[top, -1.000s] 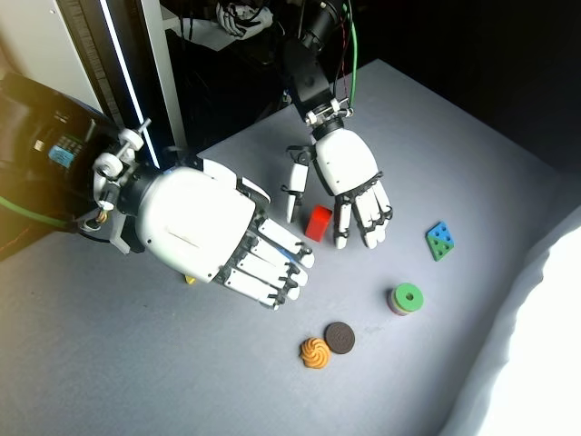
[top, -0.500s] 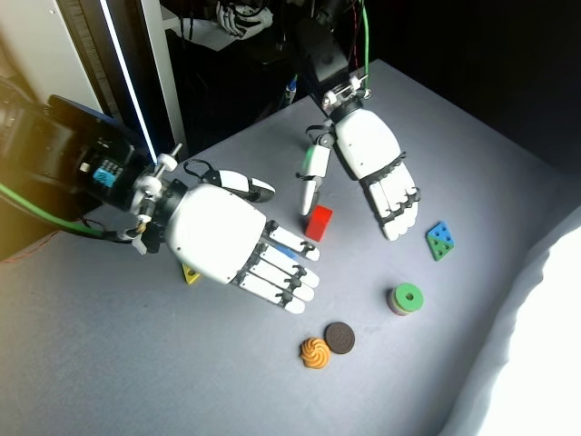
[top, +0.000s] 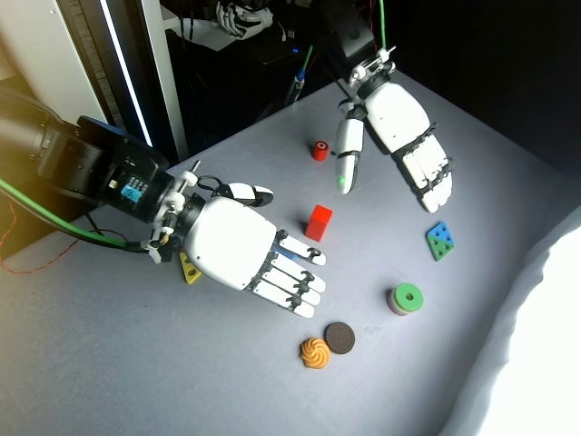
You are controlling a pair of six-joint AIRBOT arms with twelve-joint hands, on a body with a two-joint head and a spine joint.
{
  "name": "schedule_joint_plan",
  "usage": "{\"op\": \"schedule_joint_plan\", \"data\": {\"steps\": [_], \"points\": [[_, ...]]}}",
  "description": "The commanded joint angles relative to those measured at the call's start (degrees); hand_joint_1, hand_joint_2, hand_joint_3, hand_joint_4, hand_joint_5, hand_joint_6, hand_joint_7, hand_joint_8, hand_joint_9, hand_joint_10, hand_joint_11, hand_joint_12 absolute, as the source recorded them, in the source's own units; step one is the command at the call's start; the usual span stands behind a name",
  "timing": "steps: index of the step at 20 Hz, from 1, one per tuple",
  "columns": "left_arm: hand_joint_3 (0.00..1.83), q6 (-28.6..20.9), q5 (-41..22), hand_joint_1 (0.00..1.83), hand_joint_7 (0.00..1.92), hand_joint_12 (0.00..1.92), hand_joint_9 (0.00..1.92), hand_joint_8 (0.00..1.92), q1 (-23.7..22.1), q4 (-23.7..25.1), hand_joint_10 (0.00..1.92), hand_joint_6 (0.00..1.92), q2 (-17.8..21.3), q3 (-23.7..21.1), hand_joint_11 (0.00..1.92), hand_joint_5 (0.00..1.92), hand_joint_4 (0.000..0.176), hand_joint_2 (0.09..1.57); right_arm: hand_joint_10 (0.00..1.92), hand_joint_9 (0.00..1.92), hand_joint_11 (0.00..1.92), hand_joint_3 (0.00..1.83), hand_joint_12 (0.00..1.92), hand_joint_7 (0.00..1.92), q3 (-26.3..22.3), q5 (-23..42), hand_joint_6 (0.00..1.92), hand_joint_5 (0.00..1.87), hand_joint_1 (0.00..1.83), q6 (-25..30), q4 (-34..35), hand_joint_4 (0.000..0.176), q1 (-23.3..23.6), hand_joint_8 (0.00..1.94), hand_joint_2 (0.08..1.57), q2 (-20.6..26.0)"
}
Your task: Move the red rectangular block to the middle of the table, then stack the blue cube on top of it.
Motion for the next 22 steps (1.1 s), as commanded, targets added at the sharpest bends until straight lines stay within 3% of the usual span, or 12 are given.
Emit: {"op": "schedule_joint_plan", "data": {"steps": [1, 4, 9, 10, 11, 13, 14, 15, 16, 17, 18, 22], "points": [[0.00, -0.1, -3.8, 0.04, 0.09, 0.41, 0.08, 0.01, 0.0, 4.6, 0.02, 0.01, 1.2, 0.2, 0.00, 0.07, 0.000, 1.00, 0.00, 0.00, 0.00, 0.00, 0.00, 0.00, 0.8, 4.9, 0.15, 0.34, 0.57, -0.4, -2.1, 0.176, -0.1, 0.00, 0.79, 0.2], [0.01, 0.7, -5.8, 0.00, 0.07, 0.30, 0.06, 0.00, 0.3, 3.5, 0.00, 0.00, 2.3, 0.2, 0.00, 0.04, 0.000, 1.02, 0.00, 0.00, 0.00, 0.03, 0.00, 0.00, 2.5, 4.9, 0.18, 0.43, 0.62, -1.2, -2.2, 0.176, -0.2, 0.00, 0.89, -0.5], [0.00, 4.2, -9.2, 0.01, 0.09, 0.33, 0.07, 0.00, 0.2, 0.7, 0.00, 0.00, 4.4, -1.3, 0.00, 0.06, 0.000, 1.03, 0.00, 0.00, 0.00, 0.02, 0.00, 0.00, 4.5, 4.9, 0.19, 0.47, 0.76, -1.2, -2.2, 0.174, 0.1, 0.00, 0.88, -2.2], [0.00, 4.7, -10.4, 0.04, 0.11, 0.39, 0.09, 0.00, 0.2, 0.0, 0.01, 0.01, 4.7, -1.8, 0.00, 0.08, 0.000, 1.03, 0.00, 0.00, 0.00, 0.02, 0.00, 0.00, 4.5, 4.8, 0.19, 0.49, 0.82, -1.2, -2.2, 0.153, 0.3, 0.00, 0.87, -2.4], [0.00, 4.9, -11.4, 0.03, 0.09, 0.34, 0.07, 0.00, 0.2, -0.7, 0.01, 0.00, 5.1, -2.3, 0.00, 0.07, 0.000, 1.03, 0.00, 0.00, 0.00, 0.02, 0.00, 0.00, 4.5, 4.6, 0.20, 0.50, 0.84, -1.2, -2.2, 0.143, 0.4, 0.00, 0.88, -2.6], [0.00, 4.9, -12.6, 0.02, 0.10, 0.37, 0.09, 0.00, 0.1, -1.1, 0.01, 0.00, 5.4, -2.8, 0.00, 0.08, 0.000, 1.04, 0.00, 0.00, 0.00, 0.01, 0.00, 0.00, 4.5, 4.6, 0.20, 0.48, 0.88, -1.2, -2.3, 0.148, 0.7, 0.00, 0.86, -3.0], [0.00, 5.1, -12.9, 0.01, 0.12, 0.42, 0.11, 0.01, 0.1, -1.6, 0.01, 0.01, 5.4, -3.0, 0.00, 0.10, 0.000, 1.04, 0.00, 0.00, 0.00, 0.01, 0.00, 0.00, 4.6, 4.6, 0.30, 0.48, 0.92, -1.2, -2.3, 0.146, 0.9, 0.00, 0.85, -3.2], [0.00, 5.2, -13.0, 0.03, 0.13, 0.45, 0.11, 0.01, 0.0, -1.8, 0.01, 0.01, 5.4, -3.1, 0.00, 0.10, 0.000, 1.04, 0.00, 0.00, 0.00, 0.00, 0.00, 0.00, 4.7, 4.6, 0.12, 0.48, 0.89, -1.2, -2.3, 0.165, 1.0, 0.00, 0.82, -3.4], [0.00, 5.4, -13.4, 0.03, 0.12, 0.41, 0.11, 0.00, -0.1, -2.0, 0.01, 0.00, 5.4, -3.3, 0.00, 0.09, 0.000, 1.04, 0.00, 0.00, 0.00, 0.04, 0.00, 0.00, 4.9, 4.6, 0.08, 0.46, 0.93, -1.2, -2.3, 0.122, 1.0, 0.00, 0.89, -3.7], [0.00, 5.5, -14.2, 0.03, 0.08, 0.31, 0.07, 0.00, -0.1, -2.1, 0.00, 0.00, 5.4, -3.6, 0.00, 0.06, 0.000, 1.04, 0.00, 0.00, 0.00, 0.03, 0.00, 0.00, 5.3, 4.6, 0.11, 0.54, 0.97, -1.2, -2.3, 0.165, 1.1, 0.00, 0.88, -4.0], [0.00, 5.5, -14.7, 0.03, 0.10, 0.34, 0.08, 0.01, -0.1, -2.2, 0.01, 0.01, 5.5, -3.9, 0.00, 0.07, 0.000, 1.04, 0.00, 0.00, 0.00, 0.04, 0.00, 0.00, 5.4, 4.6, 0.12, 0.56, 1.00, -1.2, -2.3, 0.174, 1.2, 0.00, 0.90, -4.3], [0.00, 5.6, -16.8, 0.02, 0.11, 0.35, 0.09, 0.01, 0.3, -3.2, 0.01, 0.01, 5.6, -5.3, 0.00, 0.08, 0.000, 1.05, 0.00, 0.00, 0.00, 0.07, 0.00, 0.00, 6.1, 4.6, 0.15, 0.60, 1.06, -1.2, -2.3, 0.176, 1.6, 0.00, 0.94, -5.4]]}}
